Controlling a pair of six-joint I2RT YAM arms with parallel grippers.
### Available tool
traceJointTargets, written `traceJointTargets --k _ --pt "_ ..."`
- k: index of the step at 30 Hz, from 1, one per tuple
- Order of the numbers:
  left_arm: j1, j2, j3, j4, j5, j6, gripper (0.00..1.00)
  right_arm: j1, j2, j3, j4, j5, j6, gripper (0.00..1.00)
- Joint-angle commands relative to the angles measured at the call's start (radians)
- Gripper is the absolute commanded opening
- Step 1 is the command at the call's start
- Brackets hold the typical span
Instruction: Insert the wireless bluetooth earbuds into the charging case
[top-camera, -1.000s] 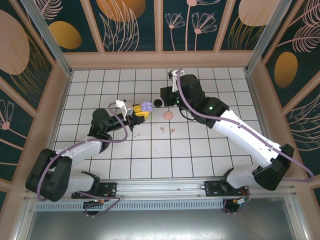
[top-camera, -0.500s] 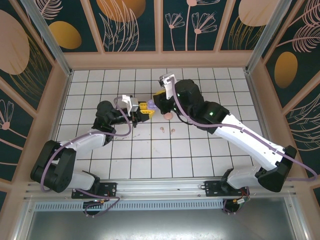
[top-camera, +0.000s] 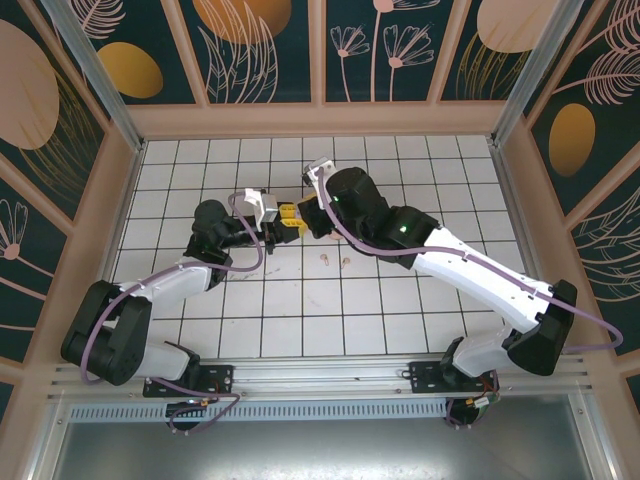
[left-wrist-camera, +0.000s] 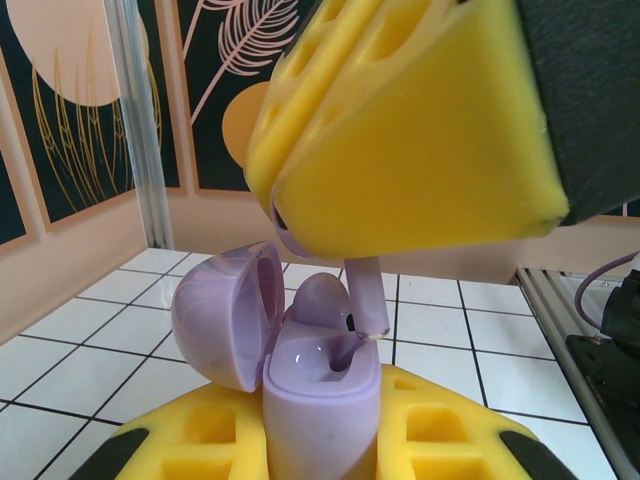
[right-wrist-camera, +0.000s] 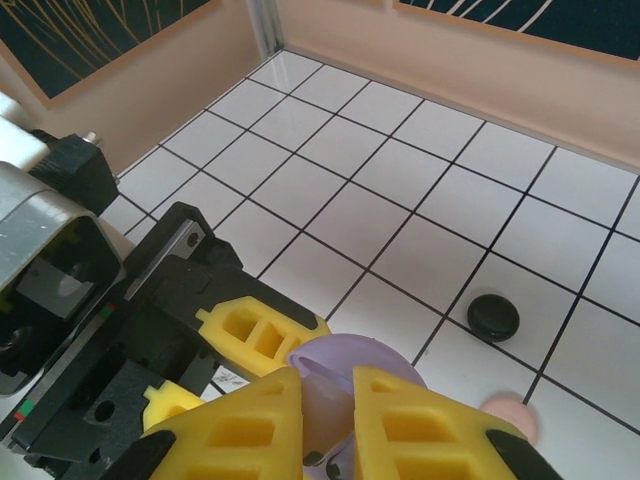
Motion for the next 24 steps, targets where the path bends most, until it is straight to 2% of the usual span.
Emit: traceJointTargets --k 1,19,24 --pt "-0.007 -0.014 0.023 0.007 0.023 0.020 0.00 0.008 0.005 0.030 -0.021 0.036 -0.013 0.16" --pt "-0.007 -0.032 0.025 0.010 0.020 0.022 0.00 0.028 0.040 0.037 -0.052 0.073 -0.007 0.14" --pt "-0.007 -0.033 0.028 0.013 0.016 0.021 0.00 0.058 0.061 0.039 -0.080 0.125 -0.033 0.14"
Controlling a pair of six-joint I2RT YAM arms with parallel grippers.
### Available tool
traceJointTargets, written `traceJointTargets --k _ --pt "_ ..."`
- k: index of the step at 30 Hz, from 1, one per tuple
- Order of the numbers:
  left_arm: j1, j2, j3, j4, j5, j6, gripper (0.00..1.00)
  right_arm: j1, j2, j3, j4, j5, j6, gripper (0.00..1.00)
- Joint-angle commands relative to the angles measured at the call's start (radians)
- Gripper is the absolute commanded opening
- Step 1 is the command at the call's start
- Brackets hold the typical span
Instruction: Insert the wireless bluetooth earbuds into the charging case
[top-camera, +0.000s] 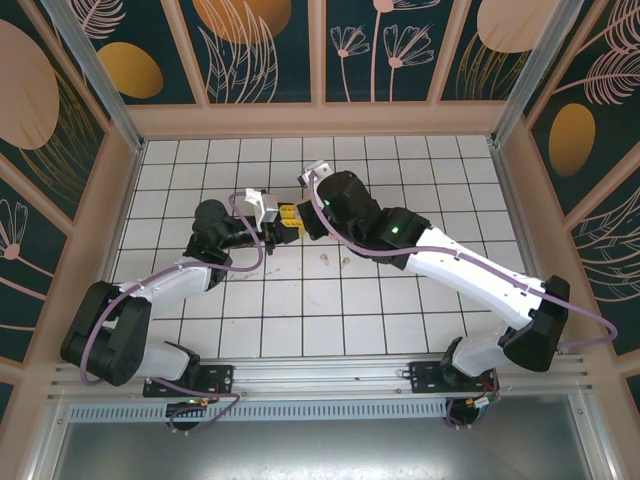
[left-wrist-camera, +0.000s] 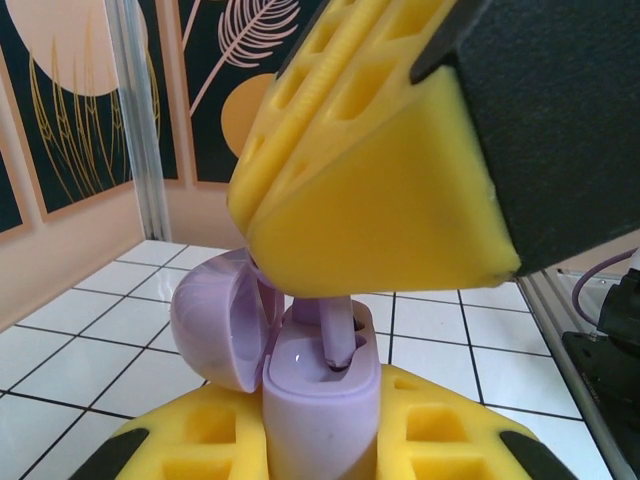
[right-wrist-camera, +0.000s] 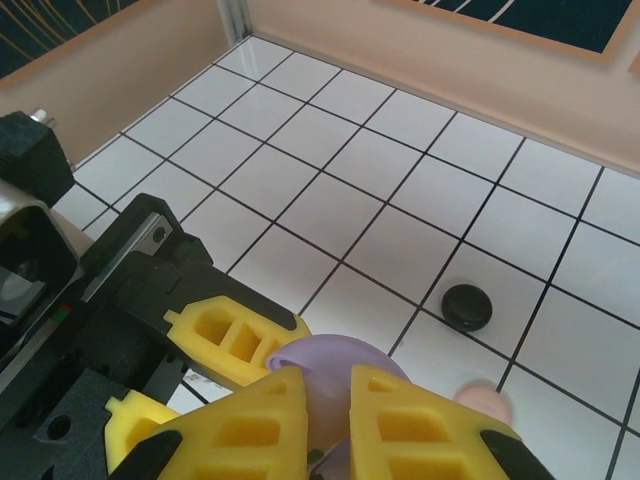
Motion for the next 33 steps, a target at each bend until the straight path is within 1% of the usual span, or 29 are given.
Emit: traceJointTargets --k 1,4,10,12,16,18,20,23,27,31,33 --pt "-0.007 -0.029 0.028 0.039 0.016 0.023 0.00 0.036 0.034 0.033 -0.069 0.051 -0.037 0.14" --pt "-0.007 -0.028 0.029 0.040 0.015 0.023 0.00 0.063 0.058 0.043 -0.092 0.106 -0.059 0.14" --pt "-0.007 -0.029 0.032 0.040 0.011 0.021 0.00 0.088 0.103 0.062 -0.110 0.146 -0.070 0.13" --pt "-0.007 -0.029 0.028 0.040 0.005 0.023 0.00 0.088 0.115 0.079 -0.116 0.158 -0.061 0.16" --pt "-0.007 -0.025 0.019 0.043 -0.001 0.023 0.00 0.084 0.127 0.146 -0.137 0.169 -0.026 0.40" --pt "-0.007 -0.019 0.013 0.045 -0.013 0.024 0.00 0.077 0.126 0.200 -0.155 0.153 0.000 0.53" --pt "-0.008 -0.016 0.004 0.050 -0.015 0.022 0.00 0.065 0.114 0.248 -0.165 0.122 0.025 0.60" --pt "-0.007 -0.007 -0.016 0.086 -0.023 0.010 0.00 0.029 0.064 0.278 -0.155 0.057 0.079 0.66" --pt "-0.007 -0.003 -0.030 0.113 -0.027 0.002 0.00 -0.037 -0.007 0.243 -0.111 -0.059 0.153 0.69" --pt "-0.007 -0.005 -0.038 0.123 -0.031 0.000 0.00 -0.097 -0.034 0.208 -0.107 -0.074 0.194 0.69" --pt "-0.007 -0.006 -0.041 0.126 -0.033 0.000 0.00 -0.138 -0.035 0.194 -0.110 -0.093 0.216 0.65"
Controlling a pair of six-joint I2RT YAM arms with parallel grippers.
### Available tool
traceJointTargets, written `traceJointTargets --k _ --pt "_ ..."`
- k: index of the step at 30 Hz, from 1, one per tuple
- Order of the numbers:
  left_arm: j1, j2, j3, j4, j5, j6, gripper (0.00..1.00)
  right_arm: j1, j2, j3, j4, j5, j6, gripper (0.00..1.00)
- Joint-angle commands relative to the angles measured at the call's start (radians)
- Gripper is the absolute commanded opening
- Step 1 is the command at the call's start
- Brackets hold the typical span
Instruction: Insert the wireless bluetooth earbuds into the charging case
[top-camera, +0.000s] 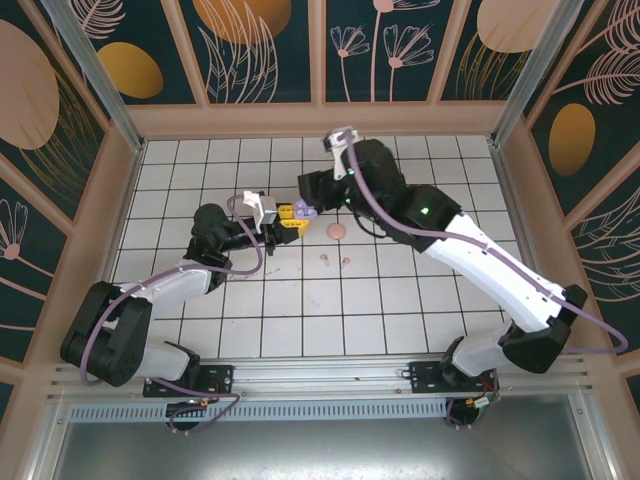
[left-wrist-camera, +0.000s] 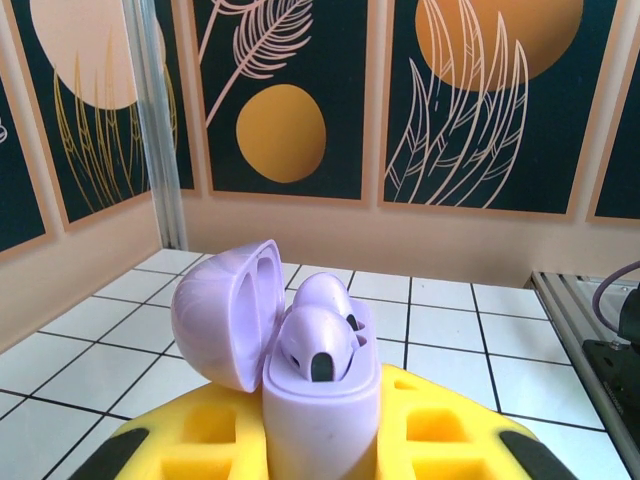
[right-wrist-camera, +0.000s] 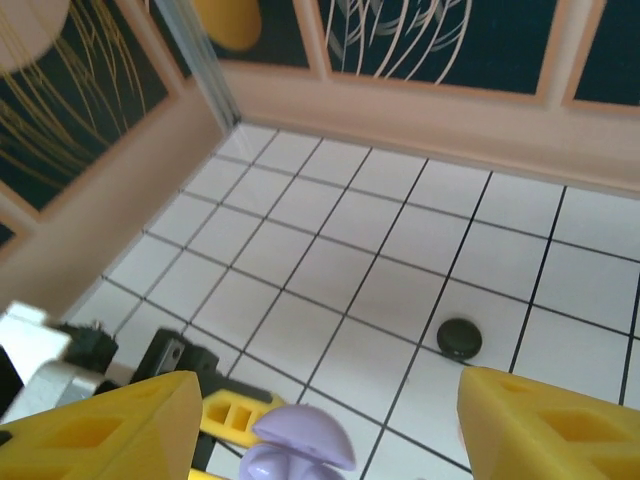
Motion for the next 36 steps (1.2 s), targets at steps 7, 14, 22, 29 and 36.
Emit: traceJointTargets --k 7,14,22,29,36 --pt "-0.004 -0.012 -0.011 0.066 0.006 -0.007 0.00 -0.117 0.082 0.011 -0.018 -0.142 0.077 0.31" --pt "-0.006 -0.018 -0.016 0.079 -0.001 -0.016 0.00 -0.128 0.203 0.101 -0.069 -0.203 0.043 0.24" --pt "-0.011 -0.001 -0.011 0.110 -0.017 -0.035 0.00 -0.089 0.209 0.062 -0.127 -0.267 0.030 0.15" --pt "-0.012 0.018 0.009 0.117 -0.042 -0.050 0.00 -0.004 0.096 -0.057 -0.152 -0.307 0.058 0.08" --pt "-0.012 0.045 0.009 0.152 -0.082 -0.103 0.00 -0.070 -0.134 -0.228 -0.062 -0.146 0.211 0.11"
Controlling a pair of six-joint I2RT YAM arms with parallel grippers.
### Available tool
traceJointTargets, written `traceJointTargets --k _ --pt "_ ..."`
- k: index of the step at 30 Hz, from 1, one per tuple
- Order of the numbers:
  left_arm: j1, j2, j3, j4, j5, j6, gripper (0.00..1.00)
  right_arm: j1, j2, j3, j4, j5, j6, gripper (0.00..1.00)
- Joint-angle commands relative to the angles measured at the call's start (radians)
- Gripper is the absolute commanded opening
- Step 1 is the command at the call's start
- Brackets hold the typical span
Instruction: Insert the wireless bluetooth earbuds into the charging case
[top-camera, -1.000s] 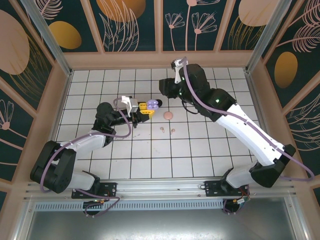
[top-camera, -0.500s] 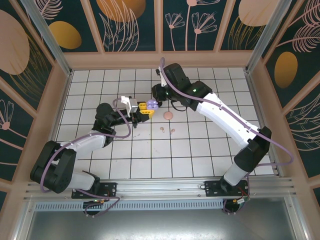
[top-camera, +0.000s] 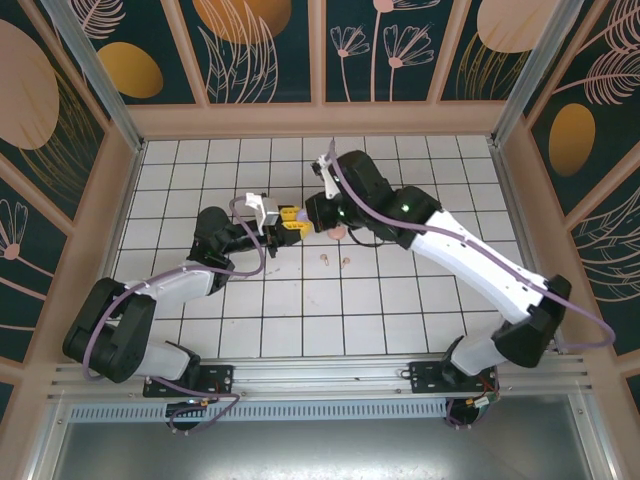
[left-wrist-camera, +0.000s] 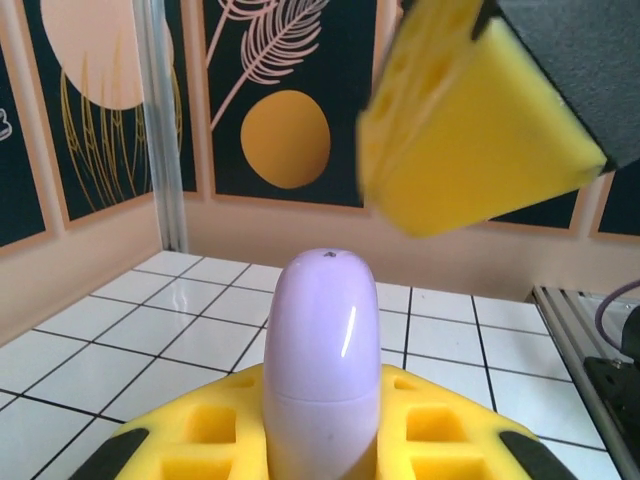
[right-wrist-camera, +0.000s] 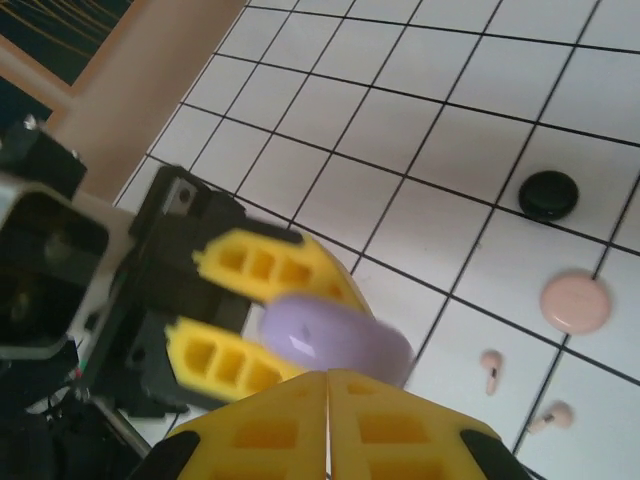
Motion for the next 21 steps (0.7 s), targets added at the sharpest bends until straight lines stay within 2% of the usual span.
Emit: traceJointTargets --k 1,7,10,14,18,21 --pt "0.005 0.022 0.018 0.096 -0.043 -0.059 0.00 -0.059 -0.132 -0.094 0.056 0.091 0.117 0.11" --pt "0.005 0.046 0.003 0.060 -0.206 -0.105 0.00 -0.104 -0.310 -0.308 0.170 0.140 0.238 0.17" --pt "0.006 0.074 0.026 -0.032 -0.286 -0.136 0.00 -0.104 -0.360 -0.423 0.202 0.131 0.293 0.19" --pt "0.012 0.140 0.104 -0.242 -0.376 -0.180 0.00 -0.101 -0.411 -0.554 0.240 0.117 0.349 0.19" --pt "0.049 0.258 0.223 -0.431 -0.370 -0.275 0.00 -0.099 -0.443 -0.614 0.245 0.124 0.369 0.20" --pt "0.105 0.382 0.292 -0.457 -0.302 -0.388 0.00 -0.099 -0.455 -0.626 0.235 0.129 0.366 0.20"
